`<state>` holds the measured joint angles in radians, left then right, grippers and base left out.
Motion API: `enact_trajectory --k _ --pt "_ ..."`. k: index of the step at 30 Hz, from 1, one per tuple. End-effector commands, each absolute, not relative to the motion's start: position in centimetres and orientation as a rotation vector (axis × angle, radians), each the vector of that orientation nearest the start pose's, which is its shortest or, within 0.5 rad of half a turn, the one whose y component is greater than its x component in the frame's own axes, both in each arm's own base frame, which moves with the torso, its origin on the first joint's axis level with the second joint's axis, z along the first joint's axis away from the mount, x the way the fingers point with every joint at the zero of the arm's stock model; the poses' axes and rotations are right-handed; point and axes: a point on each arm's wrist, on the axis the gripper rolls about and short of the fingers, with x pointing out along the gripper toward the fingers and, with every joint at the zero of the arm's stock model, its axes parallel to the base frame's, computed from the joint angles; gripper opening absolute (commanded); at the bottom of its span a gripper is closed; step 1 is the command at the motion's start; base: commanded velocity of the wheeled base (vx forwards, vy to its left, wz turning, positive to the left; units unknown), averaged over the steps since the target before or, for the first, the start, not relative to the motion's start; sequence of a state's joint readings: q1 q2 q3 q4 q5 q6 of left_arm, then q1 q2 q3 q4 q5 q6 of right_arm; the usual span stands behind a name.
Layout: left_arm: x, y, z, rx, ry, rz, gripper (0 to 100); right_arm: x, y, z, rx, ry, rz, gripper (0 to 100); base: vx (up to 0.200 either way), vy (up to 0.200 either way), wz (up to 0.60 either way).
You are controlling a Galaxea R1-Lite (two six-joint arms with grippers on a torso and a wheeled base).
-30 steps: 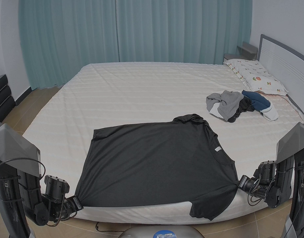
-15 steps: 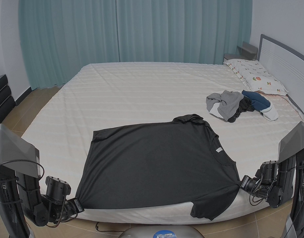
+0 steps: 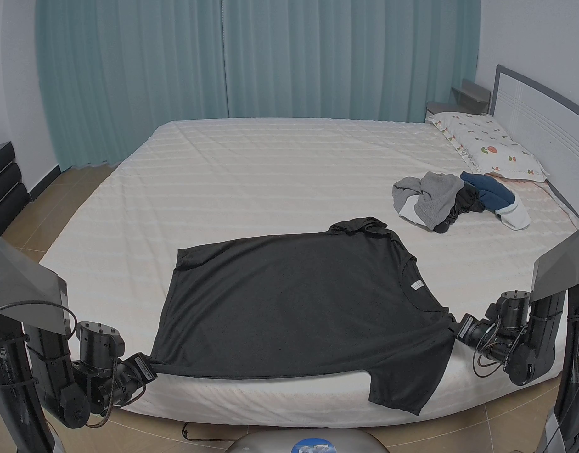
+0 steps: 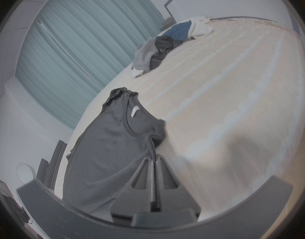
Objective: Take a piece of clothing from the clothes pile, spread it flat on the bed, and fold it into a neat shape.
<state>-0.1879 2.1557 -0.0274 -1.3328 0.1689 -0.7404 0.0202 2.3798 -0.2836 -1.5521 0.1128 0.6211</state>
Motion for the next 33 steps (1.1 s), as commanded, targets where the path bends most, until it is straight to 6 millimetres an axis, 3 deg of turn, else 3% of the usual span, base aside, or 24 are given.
enact_trajectory --k 1,10,16,17,26,33 --pt "21.0 -3.4 -1.1 -0.583 0.73 0.28 0 29.7 1.4 -3.1 0.609 0.509 0.0 0 0.0 0.0 0.0" --pt "20.9 -3.4 -1.7 -0.593 0.769 0.265 0 32.1 2.0 -4.4 0.555 0.469 0.04 0 0.0 0.0 0.0" --pt "21.0 -3.4 -2.1 -0.614 0.796 0.252 0 32.5 2.0 -4.9 0.553 0.485 0.041 0 0.0 0.0 0.0" --pt "21.0 -3.4 -2.1 -0.616 0.795 0.252 0 32.6 2.0 -4.9 0.553 0.482 0.042 100 0.0 0.0 0.0" --pt "20.8 -3.4 -2.0 -0.619 0.797 0.253 0 31.2 0.9 -3.3 0.585 0.473 0.041 100 0.0 0.0 0.0" --pt "20.6 -3.3 -1.9 -0.618 0.799 0.254 0 27.5 0.7 -2.6 0.587 0.602 0.171 100 0.0 0.0 0.0"
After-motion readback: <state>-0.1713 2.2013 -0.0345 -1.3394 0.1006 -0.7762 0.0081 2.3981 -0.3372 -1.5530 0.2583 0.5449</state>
